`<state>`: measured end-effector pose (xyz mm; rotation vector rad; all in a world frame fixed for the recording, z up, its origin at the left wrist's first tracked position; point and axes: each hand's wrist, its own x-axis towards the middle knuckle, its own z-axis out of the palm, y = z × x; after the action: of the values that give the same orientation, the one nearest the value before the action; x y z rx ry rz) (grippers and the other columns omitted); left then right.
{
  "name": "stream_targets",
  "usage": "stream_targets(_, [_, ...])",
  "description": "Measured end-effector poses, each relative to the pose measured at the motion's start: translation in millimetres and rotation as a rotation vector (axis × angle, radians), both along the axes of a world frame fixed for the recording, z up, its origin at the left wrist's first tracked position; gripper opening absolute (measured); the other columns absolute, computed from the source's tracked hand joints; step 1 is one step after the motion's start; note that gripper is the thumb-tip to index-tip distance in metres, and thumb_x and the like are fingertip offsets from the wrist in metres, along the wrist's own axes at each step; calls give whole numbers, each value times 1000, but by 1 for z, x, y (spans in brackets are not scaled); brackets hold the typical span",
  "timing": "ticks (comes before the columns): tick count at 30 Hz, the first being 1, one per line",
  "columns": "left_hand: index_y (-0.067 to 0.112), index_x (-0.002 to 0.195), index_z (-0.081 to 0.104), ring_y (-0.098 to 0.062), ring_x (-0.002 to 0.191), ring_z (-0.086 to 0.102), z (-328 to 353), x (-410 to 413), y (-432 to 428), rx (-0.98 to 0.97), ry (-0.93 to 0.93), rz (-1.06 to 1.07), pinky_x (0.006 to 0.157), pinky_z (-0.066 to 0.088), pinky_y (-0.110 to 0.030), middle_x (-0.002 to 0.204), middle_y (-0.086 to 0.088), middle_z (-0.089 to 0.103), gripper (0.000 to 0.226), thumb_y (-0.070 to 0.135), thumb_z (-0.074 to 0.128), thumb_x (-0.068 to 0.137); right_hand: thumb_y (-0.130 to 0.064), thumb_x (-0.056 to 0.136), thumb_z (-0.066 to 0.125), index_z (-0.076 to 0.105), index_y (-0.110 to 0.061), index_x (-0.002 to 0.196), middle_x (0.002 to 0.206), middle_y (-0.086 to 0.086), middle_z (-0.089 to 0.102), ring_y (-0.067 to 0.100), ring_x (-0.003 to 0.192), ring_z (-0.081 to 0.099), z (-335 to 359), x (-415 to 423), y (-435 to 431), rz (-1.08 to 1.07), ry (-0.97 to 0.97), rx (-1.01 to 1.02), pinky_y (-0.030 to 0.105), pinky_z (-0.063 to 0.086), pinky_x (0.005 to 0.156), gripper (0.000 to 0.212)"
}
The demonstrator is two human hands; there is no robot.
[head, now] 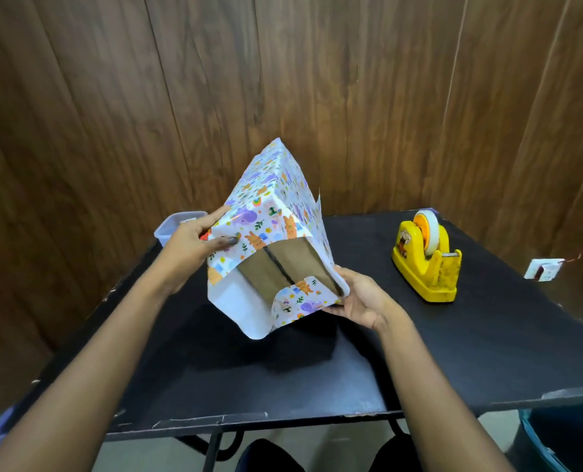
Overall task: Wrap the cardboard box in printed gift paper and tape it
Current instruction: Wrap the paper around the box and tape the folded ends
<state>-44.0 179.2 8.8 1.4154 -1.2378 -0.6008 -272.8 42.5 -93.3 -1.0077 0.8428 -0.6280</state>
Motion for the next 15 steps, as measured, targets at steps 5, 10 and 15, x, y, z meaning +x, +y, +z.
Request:
stream_targets(5, [8, 130, 53, -14, 99, 65, -45, -17, 8, -105, 285, -14, 82, 55, -26, 109, 4, 70, 50, -1, 60, 81, -22, 93, 49, 62, -13, 92, 64, 3, 69, 17, 60, 64, 39, -22, 2, -156, 19, -134, 30, 54, 59, 16])
stream_targets(10, [10, 116, 61, -10, 92, 67, -102, -53, -5, -24, 408, 41, 84, 52, -28, 111, -5, 69, 45, 15, 74, 73, -21, 94, 47, 57, -15, 84, 54, -3, 59, 13, 52, 56, 92, -57, -4, -161, 228, -373, 28, 44, 61, 16])
stream_targets(15, [6, 109, 63, -11, 93, 65, -116, -59, -20, 110, 209, 217, 77, 48, -20, 110, -5, 64, 28, -2, 64, 82, -16, 96, 48, 51, -14, 78, 68, 4, 58, 17, 62, 55, 90, -45, -4, -156, 315, -373, 29, 44, 62, 18])
